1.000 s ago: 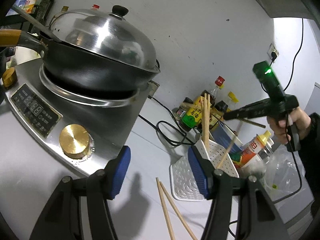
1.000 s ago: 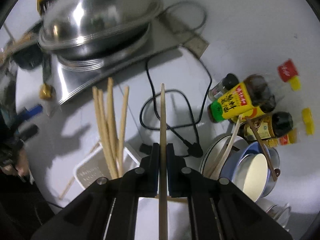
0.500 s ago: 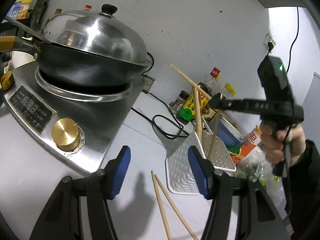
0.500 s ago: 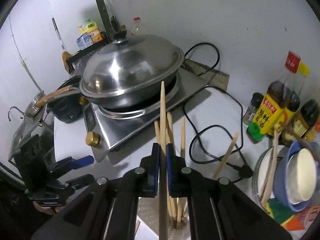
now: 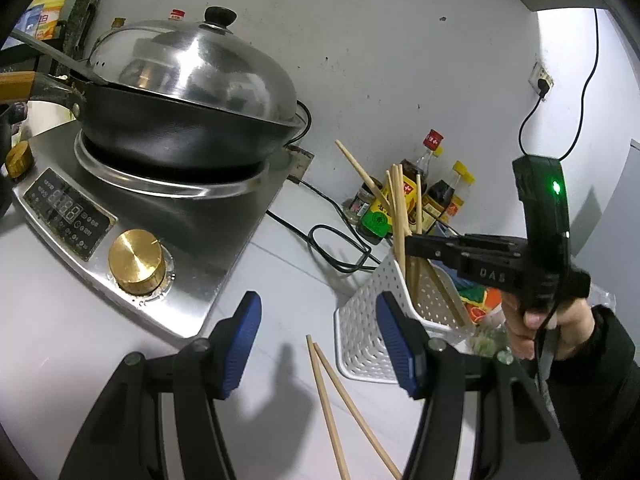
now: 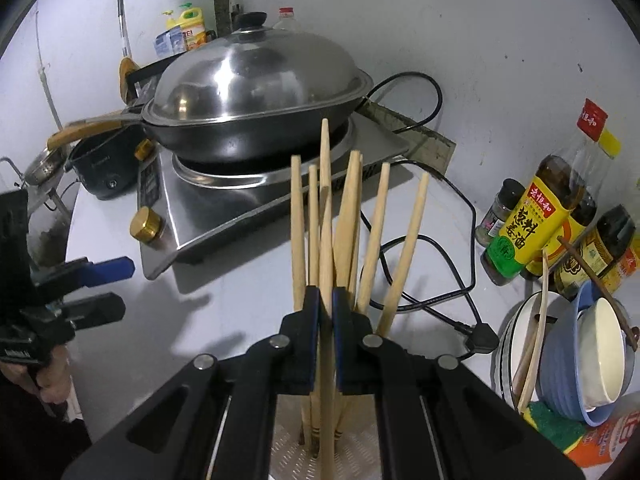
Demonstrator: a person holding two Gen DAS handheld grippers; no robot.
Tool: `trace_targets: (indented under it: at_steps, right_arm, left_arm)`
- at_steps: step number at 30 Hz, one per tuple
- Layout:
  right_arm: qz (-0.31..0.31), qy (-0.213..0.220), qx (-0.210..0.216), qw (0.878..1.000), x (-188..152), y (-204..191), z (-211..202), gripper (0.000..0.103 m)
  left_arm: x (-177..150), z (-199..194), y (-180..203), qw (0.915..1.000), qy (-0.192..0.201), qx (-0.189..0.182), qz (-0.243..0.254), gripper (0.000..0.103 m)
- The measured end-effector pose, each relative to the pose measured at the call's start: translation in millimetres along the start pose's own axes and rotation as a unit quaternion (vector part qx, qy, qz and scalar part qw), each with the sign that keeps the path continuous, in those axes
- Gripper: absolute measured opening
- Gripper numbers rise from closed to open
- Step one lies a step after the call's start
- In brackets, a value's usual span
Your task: Organize utensils
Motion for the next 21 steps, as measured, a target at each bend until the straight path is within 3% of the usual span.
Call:
trace_targets:
  at_steps: [5,15,21]
  right_arm:
    - [-0.015,0.04,-0.011,0.999,-14,-1,-4,0.006]
    - [0.021,0.061,-0.02,0.998,-59,0,-18,0.006]
    - [0.057,0.084,-0.021,0.995,-70,4,-39,0.006]
  left_arm:
    - [-5,3,2,1.0,-0.007,0.0,0.005,0.06]
    - [-19,41,27,0.9983,-0.041,-0.012,0.041,0.06]
    - [-29,51,46,0.9963,-0.054,-0.02,0.064,0.06]
Point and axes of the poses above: each gripper's, at about its wrist camera, not at the fingertips, and z roughly the way its jaws point, y to its right, x to its top, the point moved 9 cm from there along z, roughly the way its jaws point, and after that the axes turned 13 degrees about y, right-handed, at the moved point
